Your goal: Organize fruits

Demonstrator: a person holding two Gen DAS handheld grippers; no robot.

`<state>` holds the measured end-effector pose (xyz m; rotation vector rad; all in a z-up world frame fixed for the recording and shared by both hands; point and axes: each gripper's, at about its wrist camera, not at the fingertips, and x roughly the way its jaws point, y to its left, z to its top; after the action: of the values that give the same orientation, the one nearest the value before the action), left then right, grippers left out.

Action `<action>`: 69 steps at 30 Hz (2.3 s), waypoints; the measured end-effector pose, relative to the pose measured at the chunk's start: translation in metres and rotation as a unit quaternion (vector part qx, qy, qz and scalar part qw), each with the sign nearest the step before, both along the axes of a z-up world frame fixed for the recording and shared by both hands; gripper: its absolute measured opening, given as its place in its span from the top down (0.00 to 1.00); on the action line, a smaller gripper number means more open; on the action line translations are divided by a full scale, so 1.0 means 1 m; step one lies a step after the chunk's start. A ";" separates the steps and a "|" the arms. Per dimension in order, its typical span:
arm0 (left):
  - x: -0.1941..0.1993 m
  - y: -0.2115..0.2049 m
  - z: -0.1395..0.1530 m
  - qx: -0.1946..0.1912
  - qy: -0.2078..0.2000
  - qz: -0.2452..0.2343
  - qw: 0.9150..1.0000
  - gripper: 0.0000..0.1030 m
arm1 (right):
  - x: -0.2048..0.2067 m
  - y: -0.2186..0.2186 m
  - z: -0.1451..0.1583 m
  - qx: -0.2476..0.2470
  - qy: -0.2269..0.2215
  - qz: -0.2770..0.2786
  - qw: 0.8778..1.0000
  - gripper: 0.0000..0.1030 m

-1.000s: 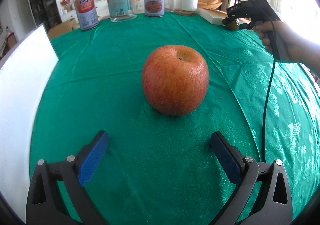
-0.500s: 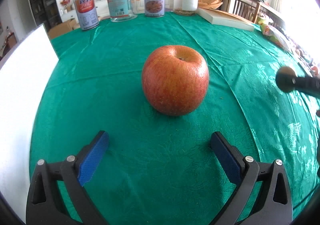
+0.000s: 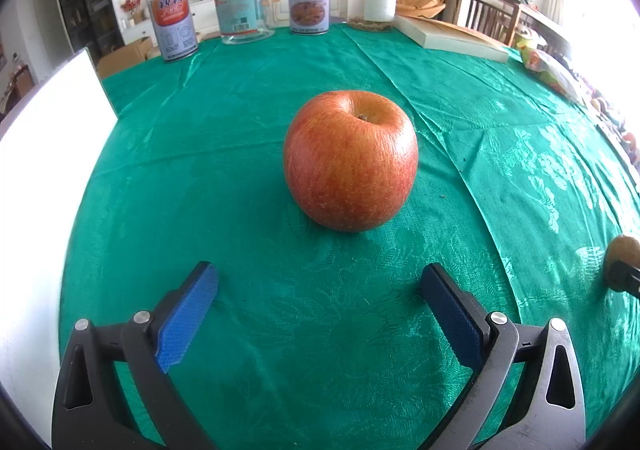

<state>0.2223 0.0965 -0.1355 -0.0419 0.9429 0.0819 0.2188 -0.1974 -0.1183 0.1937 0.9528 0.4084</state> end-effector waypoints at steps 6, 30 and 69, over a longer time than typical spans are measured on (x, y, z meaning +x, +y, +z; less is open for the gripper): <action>0.000 0.000 0.000 0.000 0.000 0.000 1.000 0.01 | -0.011 -0.003 0.002 -0.010 0.001 0.002 1.000 0.52; 0.000 0.000 0.000 -0.001 0.000 0.000 1.000 0.01 | -0.042 -0.015 0.010 -0.076 0.082 0.061 0.992 0.51; -0.232 0.197 0.251 -0.160 -0.123 0.062 0.978 0.33 | -0.095 0.285 0.150 0.069 0.032 0.320 0.944 0.52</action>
<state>-0.0093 0.2937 0.1158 -0.4004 0.6979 0.0394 0.1242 0.0881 0.0320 0.0163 1.0416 1.0752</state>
